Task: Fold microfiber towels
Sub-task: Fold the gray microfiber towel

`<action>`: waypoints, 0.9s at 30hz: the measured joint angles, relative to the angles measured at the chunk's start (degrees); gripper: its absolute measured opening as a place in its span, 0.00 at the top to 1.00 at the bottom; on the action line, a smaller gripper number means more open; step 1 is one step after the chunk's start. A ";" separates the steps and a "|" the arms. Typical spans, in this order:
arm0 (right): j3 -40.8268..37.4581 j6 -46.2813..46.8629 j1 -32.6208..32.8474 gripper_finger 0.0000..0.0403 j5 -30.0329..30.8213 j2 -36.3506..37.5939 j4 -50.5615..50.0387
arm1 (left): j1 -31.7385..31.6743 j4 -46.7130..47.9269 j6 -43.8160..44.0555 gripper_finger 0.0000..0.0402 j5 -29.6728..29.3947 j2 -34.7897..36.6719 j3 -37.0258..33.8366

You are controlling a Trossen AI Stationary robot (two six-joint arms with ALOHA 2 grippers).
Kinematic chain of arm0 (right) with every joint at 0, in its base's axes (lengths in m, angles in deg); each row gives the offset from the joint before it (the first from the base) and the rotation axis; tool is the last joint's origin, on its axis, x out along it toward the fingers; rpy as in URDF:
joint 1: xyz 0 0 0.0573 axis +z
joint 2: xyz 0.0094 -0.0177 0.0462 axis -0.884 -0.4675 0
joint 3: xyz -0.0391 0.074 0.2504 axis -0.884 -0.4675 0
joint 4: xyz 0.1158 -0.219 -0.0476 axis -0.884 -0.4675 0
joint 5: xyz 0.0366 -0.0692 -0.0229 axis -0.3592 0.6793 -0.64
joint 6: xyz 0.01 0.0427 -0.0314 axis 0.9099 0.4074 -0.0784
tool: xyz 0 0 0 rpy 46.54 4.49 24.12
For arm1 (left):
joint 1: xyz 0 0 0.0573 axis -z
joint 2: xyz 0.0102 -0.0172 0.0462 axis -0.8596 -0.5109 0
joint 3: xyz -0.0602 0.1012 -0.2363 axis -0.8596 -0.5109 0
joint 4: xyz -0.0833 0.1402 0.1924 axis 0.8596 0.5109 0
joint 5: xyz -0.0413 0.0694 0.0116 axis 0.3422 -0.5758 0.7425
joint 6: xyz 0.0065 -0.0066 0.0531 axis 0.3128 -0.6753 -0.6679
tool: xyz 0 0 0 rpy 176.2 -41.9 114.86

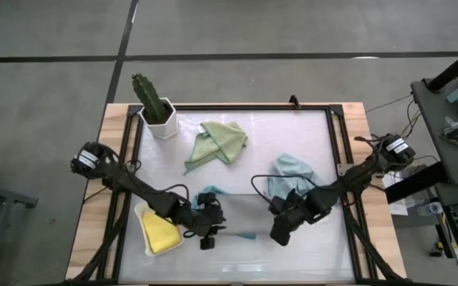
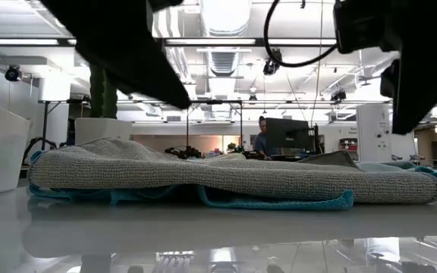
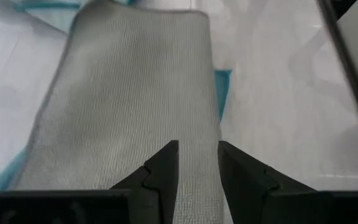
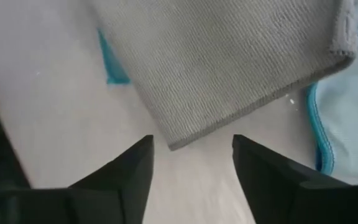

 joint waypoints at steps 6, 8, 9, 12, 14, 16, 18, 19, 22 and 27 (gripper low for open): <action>-2.27 3.97 0.19 0.37 6.75 -0.13 0.68 | -0.02 -0.39 1.29 0.76 -1.50 -3.35 0.02; -3.57 4.86 0.19 0.36 6.93 -0.08 1.16 | -0.05 -0.46 1.27 0.76 -2.48 -3.92 0.02; -4.36 5.53 0.19 0.36 6.93 -0.11 2.28 | -0.07 -0.45 1.27 0.76 -2.74 -4.10 0.02; -7.37 6.11 0.19 0.36 6.84 -0.15 7.55 | -0.20 -0.50 1.25 0.76 -4.07 -4.15 -0.02; -9.58 7.37 0.19 0.36 6.80 -0.17 12.20 | -0.18 -0.48 1.18 0.76 -4.42 -4.15 -0.09; -11.64 8.00 0.00 0.36 6.88 -0.15 15.68 | -0.18 -0.50 1.18 0.76 -4.72 -4.15 -0.11; -13.42 8.69 -0.23 0.36 6.88 -0.39 19.28 | -0.18 -0.66 1.18 0.76 -4.95 -4.15 -0.11; -14.15 8.94 -0.31 0.36 6.90 -0.55 20.75 | -0.18 -0.61 1.18 0.76 -5.11 -4.15 -0.11; -15.95 8.92 -0.60 0.36 7.02 -1.36 24.73 | -0.18 -0.67 1.16 0.76 -5.24 -4.15 -0.17; -17.46 5.99 -0.84 0.36 7.69 -2.83 33.08 | -0.18 -0.64 1.14 0.76 -5.35 -4.15 -0.15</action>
